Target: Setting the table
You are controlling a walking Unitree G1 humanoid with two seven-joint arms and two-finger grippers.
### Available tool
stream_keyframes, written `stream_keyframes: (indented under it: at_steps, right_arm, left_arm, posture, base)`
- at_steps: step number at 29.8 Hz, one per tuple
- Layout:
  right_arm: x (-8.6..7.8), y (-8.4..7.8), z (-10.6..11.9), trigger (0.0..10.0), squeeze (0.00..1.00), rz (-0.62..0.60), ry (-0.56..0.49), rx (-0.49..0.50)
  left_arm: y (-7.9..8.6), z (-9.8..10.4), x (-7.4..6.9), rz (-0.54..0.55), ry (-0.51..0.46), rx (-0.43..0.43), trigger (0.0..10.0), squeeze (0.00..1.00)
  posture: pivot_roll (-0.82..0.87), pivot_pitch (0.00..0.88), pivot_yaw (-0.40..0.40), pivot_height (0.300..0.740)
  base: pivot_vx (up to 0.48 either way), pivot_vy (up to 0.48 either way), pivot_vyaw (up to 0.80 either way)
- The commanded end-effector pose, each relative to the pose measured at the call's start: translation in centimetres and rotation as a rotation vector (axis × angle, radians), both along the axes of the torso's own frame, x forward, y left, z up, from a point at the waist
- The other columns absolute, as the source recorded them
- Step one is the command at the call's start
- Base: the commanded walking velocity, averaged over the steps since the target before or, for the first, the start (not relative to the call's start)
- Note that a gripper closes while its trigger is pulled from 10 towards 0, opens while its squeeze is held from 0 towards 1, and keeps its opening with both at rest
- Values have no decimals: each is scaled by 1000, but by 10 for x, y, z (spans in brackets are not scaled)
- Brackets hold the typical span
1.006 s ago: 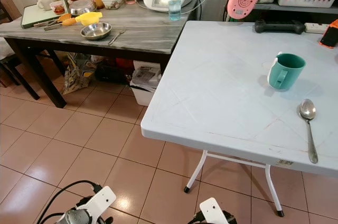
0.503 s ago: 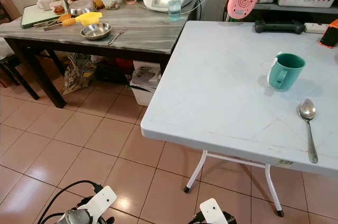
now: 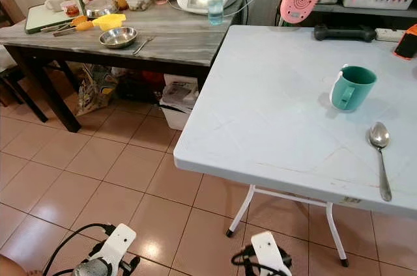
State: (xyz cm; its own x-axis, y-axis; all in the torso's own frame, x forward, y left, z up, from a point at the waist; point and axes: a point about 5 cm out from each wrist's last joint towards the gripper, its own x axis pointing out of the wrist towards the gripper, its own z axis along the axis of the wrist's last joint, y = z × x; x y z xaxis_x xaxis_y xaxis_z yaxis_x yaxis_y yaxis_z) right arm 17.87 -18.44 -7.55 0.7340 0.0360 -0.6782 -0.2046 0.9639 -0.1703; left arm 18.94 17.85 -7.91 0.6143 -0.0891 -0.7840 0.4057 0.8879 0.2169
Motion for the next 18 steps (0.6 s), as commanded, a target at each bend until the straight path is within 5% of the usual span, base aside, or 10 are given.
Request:
stream_keyframes:
  at_steps: [1,18]
  right_arm:
    - [-1,1,1,10000,0,-13,-17,26]
    - [-20,-21,15,10000,0,-49,-165,76]
  left_arm:
    - [2,1,0,26,-12,-6,10000,0]
    - [-5,4,3,28,-79,-72,10000,0]
  posture:
    - [-58,0,46,740]
    - [-54,0,46,740]
  base:
    - [0,0,0]
    - [0,0,0]
